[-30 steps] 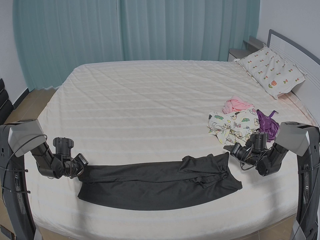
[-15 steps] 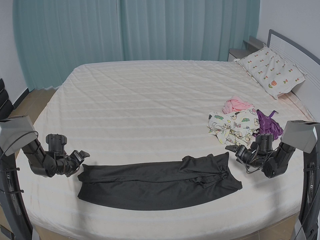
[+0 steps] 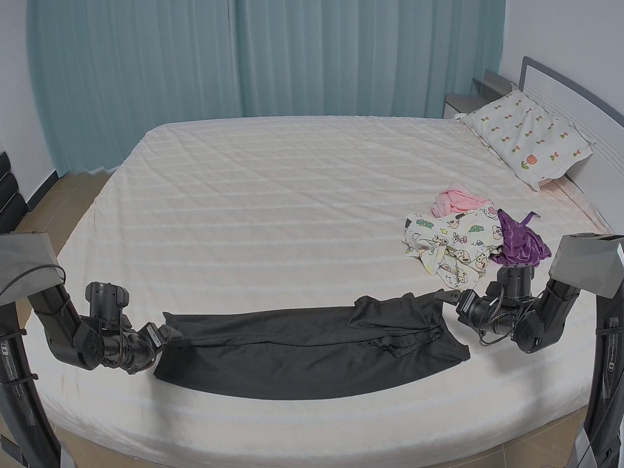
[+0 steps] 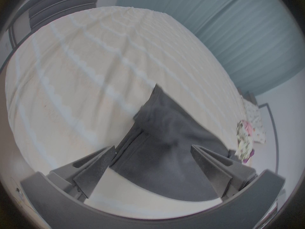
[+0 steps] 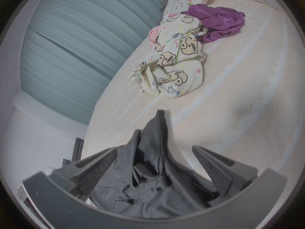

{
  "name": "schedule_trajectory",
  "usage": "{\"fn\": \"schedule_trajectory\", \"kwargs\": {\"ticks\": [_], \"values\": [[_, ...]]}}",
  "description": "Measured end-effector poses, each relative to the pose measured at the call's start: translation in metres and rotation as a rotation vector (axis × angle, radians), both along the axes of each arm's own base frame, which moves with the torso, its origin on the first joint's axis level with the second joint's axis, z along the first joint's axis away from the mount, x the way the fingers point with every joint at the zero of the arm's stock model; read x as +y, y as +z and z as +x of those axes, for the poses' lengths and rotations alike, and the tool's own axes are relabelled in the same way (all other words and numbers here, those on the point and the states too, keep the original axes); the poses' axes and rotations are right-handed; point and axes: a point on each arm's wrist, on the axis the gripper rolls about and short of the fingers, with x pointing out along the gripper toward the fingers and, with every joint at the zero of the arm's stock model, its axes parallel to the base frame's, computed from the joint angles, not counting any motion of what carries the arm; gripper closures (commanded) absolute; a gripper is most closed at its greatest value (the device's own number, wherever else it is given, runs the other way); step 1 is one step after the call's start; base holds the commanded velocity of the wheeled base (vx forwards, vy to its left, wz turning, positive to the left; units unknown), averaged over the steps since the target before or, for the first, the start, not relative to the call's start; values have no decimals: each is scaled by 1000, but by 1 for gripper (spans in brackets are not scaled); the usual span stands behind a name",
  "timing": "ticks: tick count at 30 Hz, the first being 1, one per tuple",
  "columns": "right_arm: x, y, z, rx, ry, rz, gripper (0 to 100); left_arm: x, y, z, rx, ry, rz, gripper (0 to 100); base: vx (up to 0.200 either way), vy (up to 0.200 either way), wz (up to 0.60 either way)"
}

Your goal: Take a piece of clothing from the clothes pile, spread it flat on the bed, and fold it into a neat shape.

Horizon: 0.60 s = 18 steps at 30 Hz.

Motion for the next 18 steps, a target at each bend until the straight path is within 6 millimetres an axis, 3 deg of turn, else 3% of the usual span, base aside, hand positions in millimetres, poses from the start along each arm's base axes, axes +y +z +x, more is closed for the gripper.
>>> {"fn": "schedule_trajectory", "kwargs": {"ticks": [9, 18], "values": [[4, -2, -3, 5, 16, -12, 0, -2, -14, -14, 71, -27, 100, 0, 0, 0, 0], [4, -2, -4, 11, 19, -15, 0, -14, -25, -7, 71, 18, 219, 0, 0, 0, 0]]}}
